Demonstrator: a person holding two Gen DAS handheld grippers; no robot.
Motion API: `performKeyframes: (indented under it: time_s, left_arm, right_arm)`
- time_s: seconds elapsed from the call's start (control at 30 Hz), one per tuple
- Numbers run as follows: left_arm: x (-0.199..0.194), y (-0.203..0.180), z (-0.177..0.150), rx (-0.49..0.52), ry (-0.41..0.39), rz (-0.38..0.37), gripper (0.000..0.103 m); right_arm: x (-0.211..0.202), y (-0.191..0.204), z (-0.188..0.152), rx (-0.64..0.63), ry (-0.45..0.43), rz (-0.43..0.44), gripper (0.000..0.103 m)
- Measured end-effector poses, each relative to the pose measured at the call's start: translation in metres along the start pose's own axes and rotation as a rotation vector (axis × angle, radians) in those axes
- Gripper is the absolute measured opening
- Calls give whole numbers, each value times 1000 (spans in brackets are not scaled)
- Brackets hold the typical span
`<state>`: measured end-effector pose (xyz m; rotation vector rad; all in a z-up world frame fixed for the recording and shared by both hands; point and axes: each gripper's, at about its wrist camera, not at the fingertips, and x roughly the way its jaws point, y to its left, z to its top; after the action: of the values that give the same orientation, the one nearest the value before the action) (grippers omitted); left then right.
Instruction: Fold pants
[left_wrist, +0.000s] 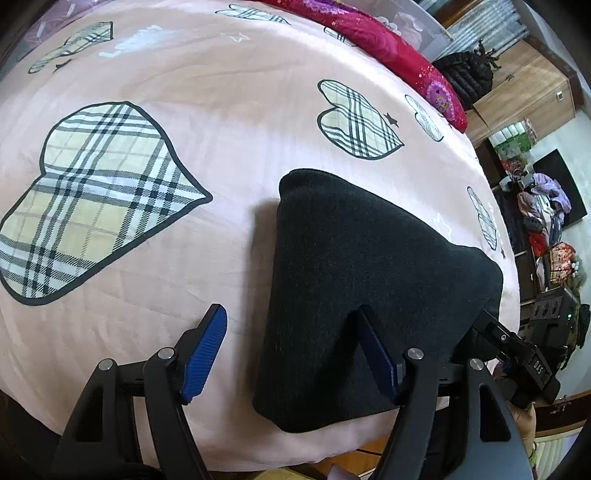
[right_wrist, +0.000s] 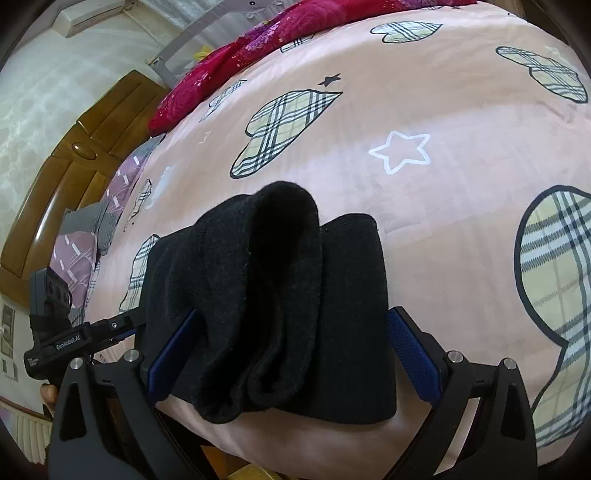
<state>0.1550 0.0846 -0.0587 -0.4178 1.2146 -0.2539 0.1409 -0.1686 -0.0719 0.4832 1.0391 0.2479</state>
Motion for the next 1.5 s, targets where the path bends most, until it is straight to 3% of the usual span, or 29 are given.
performKeyframes:
  time_s: [0.07, 0.33, 0.63, 0.8, 0.87, 1.17, 1.5]
  left_arm:
    - [3, -1, 2, -1, 4, -2, 74]
    - [16, -5, 10, 10, 26, -6, 78]
    - [31, -11, 12, 14, 33, 4, 81]
    - [36, -16, 16, 2, 49, -24, 70]
    - [37, -18, 16, 1, 55, -43, 58]
    - [23, -34, 12, 51, 6, -13, 33]
    - [-24, -43, 15, 70, -77, -15, 29]
  right_arm:
    - [1, -3, -1, 8, -4, 14, 99]
    - [3, -27, -4, 60, 4, 69, 69]
    - [4, -32, -6, 37, 6, 133, 59]
    - [4, -36, -6, 41, 5, 169, 56]
    - [5, -38, -6, 43, 4, 183, 55]
    - [2, -35, -7, 41, -16, 225, 51]
    - [-9, -17, 6, 15, -35, 257, 47]
